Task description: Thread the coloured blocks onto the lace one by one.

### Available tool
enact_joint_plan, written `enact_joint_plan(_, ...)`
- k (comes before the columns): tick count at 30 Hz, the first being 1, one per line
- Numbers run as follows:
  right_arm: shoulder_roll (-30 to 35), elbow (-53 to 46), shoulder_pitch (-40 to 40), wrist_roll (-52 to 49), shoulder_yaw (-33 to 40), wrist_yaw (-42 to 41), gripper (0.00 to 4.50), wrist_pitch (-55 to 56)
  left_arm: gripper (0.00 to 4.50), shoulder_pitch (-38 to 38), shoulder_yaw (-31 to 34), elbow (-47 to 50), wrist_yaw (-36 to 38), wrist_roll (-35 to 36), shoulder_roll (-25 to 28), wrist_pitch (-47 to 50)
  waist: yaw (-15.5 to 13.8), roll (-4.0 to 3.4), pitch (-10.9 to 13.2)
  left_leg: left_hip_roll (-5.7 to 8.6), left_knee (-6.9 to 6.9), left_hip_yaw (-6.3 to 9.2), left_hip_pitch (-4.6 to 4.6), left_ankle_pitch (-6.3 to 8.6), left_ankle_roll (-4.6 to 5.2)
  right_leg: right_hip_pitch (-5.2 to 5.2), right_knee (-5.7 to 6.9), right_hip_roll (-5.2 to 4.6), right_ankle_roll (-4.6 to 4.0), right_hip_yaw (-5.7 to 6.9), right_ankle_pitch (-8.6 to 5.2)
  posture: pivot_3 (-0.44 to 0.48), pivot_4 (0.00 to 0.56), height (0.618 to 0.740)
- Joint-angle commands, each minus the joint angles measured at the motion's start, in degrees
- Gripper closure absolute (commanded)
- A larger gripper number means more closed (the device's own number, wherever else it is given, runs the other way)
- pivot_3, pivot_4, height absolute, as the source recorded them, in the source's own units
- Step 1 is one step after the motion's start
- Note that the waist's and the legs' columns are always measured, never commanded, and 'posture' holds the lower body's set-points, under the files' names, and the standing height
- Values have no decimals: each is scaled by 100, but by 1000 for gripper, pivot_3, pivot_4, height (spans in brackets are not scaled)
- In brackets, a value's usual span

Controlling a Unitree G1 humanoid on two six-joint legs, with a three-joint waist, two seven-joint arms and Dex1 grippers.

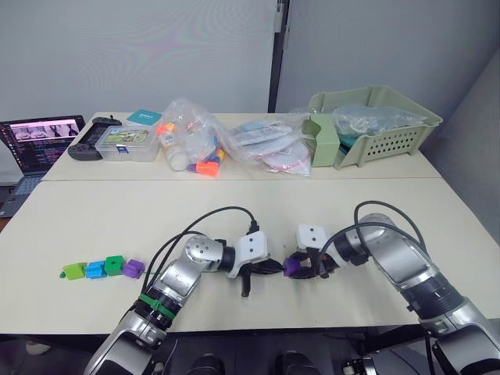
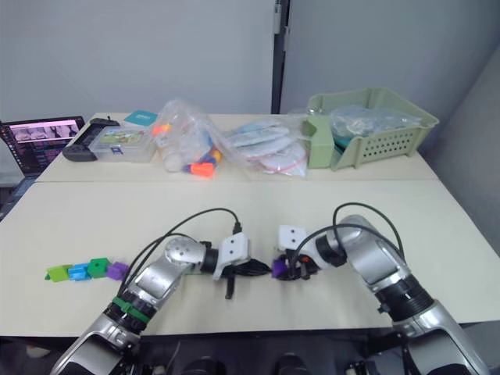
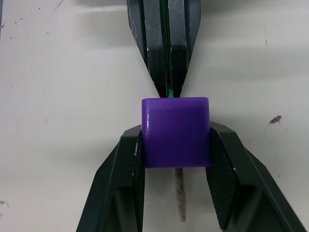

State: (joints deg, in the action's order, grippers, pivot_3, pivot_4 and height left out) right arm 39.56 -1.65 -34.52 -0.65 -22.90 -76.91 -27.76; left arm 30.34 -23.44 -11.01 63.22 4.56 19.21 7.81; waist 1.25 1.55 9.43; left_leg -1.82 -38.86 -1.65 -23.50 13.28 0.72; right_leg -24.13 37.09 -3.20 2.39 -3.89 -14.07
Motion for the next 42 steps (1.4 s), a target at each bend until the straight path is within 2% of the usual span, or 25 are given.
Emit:
enact_joint_plan(1, -137, -37, -7, 1, -165, 48, 3309, 59, 4500, -55, 98, 229, -39, 122, -45, 109, 0, 0, 0, 0, 0, 0, 0, 0, 0, 0, 0, 0, 0, 0, 0, 0, 150, 740)
enact_joint_plan(2, -139, -38, -5, 4, -170, 47, 3309, 52, 4500, -73, 168, 281, -56, 218, -58, 219, 2, 0, 0, 0, 0, 0, 0, 0, 0, 0, 0, 0, 0, 0, 0, 0, 150, 740)
enact_joint_plan(5, -138, -58, 7, 12, -174, 55, 3309, 39, 3676, -129, 390, 496, 80, 525, 10, 527, 3, 0, 0, -1, 0, 0, 0, 0, 0, -1, 1, 0, 0, -1, 0, 0, 150, 740)
enact_joint_plan(11, -172, -112, 7, -87, -158, 23, 3309, -99, 1692, -173, 679, 609, 228, 645, 472, 515, 38, 0, 0, -3, 4, 0, 4, 0, 0, -1, 2, 2, -1, -1, 0, 0, 150, 740)
enact_joint_plan(13, -160, -145, -11, -129, -129, -5, 2272, -108, 1088, -235, 640, 698, 292, 663, 518, 509, 26, 0, 0, -2, 4, 0, 3, 0, 0, 0, 1, 1, -1, 0, 0, 0, 150, 740)
enact_joint_plan(16, -60, -271, -19, -296, -29, -147, 1228, -123, 12, -339, 557, 837, 335, 663, 484, 511, -16, 0, 0, 3, 2, -2, -2, 0, 0, -3, 0, -5, 0, 0, 0, 0, 150, 740)
enact_joint_plan(19, 115, -348, -5, -396, 111, -211, 211, -44, 0, -350, 513, 869, 256, 635, 367, 522, -64, 0, 0, 5, 0, -2, -10, 0, 0, -7, -1, -7, 0, 0, 0, 0, 150, 740)
enact_joint_plan(20, 228, -431, 29, -501, 249, -229, 27, -87, 0, -301, 483, 800, 183, 569, 279, 401, -76, 0, 0, 5, -4, -1, -12, 0, 0, -5, -2, -7, 0, 1, 0, 0, 150, 740)
enact_joint_plan(29, 1026, -1073, 539, -1127, 1071, -127, 27, -571, 0, 86, 213, 230, -15, 222, -205, -146, -129, 0, 0, 10, -7, -1, -19, 0, 0, -5, -7, -11, 1, 1, 1, 0, 150, 740)
enact_joint_plan(35, 1153, -1309, 728, -1250, 1221, 181, 27, -863, 0, 370, 102, -429, -116, 37, -579, -565, -113, 1, 1, 9, -5, 0, -19, 0, 0, -7, -7, -9, 2, 1, 0, 0, 150, 740)
enact_joint_plan(40, 1237, -1415, 820, -1249, 1266, 371, 27, -751, 0, 443, 44, -715, -37, -32, -677, -667, -111, 1, 1, 10, -5, 0, -20, 0, 0, -7, -8, -9, 2, 1, 0, 0, 150, 740)
enact_joint_plan(41, 1253, -1425, 831, -1251, 1268, 397, 0, -736, 554, 448, 39, -733, -17, -32, -680, -670, -111, 1, 1, 10, -5, 0, -21, 0, 0, -7, -7, -9, 2, 1, 0, 0, 150, 740)
enact_joint_plan(42, 1264, -1432, 842, -1261, 1274, 425, 0, -723, 836, 456, 26, -743, 13, -39, -671, -664, -110, 1, 1, 10, -6, 0, -21, 0, 0, -7, -8, -9, 2, 1, 0, 0, 150, 740)
